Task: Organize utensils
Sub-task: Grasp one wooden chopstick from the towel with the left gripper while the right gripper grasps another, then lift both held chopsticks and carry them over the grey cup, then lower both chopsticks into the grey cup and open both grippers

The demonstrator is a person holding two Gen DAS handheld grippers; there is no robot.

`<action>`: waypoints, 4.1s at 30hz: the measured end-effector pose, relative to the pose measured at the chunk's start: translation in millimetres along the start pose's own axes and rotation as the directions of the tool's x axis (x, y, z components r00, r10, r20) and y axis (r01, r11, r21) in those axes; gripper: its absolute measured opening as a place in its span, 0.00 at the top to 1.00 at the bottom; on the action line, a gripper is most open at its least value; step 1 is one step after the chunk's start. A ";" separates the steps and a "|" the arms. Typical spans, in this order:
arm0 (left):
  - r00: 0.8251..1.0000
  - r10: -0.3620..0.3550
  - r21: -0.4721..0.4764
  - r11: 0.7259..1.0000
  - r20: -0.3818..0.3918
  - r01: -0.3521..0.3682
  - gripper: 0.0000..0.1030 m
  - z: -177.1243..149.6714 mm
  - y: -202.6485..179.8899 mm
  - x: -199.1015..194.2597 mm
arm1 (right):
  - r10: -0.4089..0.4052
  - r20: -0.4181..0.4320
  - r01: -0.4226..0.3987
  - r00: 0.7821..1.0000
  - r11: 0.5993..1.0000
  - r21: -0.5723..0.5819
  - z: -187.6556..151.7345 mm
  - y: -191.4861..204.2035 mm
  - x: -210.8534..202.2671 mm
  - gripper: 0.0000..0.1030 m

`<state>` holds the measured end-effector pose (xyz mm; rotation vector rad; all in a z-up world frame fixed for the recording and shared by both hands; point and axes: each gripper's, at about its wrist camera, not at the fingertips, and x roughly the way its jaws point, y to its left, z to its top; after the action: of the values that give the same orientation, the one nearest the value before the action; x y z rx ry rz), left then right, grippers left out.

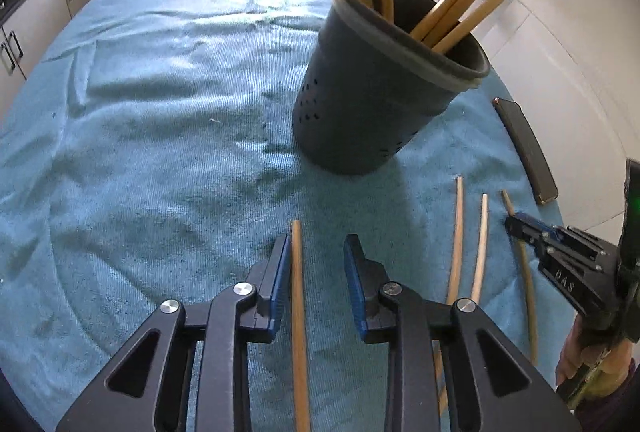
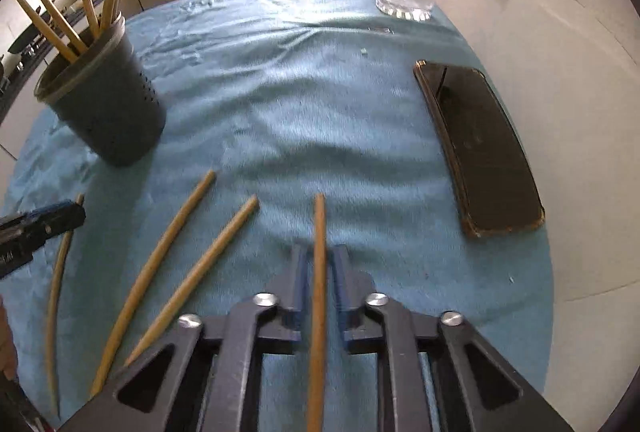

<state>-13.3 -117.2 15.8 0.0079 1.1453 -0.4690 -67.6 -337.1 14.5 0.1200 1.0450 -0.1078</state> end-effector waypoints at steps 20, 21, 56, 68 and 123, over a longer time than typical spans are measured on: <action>0.955 0.013 0.056 0.998 0.295 -0.030 0.96 -41.6 -16.5 -129.1 | 0.116 0.350 -0.152 0.930 0.985 0.080 -33.1 -6.3 -125.1 0.94; 0.950 0.008 0.058 0.998 0.311 -0.028 0.96 -45.3 -18.3 -135.9 | 0.115 0.360 -0.153 0.926 0.985 0.078 -36.7 -6.5 -131.1 0.94; 0.863 -0.093 0.164 0.986 0.497 0.011 0.96 -124.4 -65.9 -241.7 | 0.205 0.509 -0.219 0.836 0.975 -0.034 -97.0 21.9 -225.2 0.93; 0.852 -0.090 0.155 0.988 0.515 0.011 0.96 -100.4 -61.5 -253.5 | 0.226 0.539 -0.239 0.811 0.970 -0.047 -78.6 19.9 -237.6 0.93; 0.786 -0.038 0.085 0.996 0.617 -0.018 0.99 102.5 -44.0 -237.0 | 0.245 0.547 -0.306 0.801 0.952 0.021 108.7 47.4 -170.1 0.93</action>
<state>-17.3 -97.8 277.0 -0.0736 0.4714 -0.4816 -52.4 -301.2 218.1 0.3223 0.4439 0.0684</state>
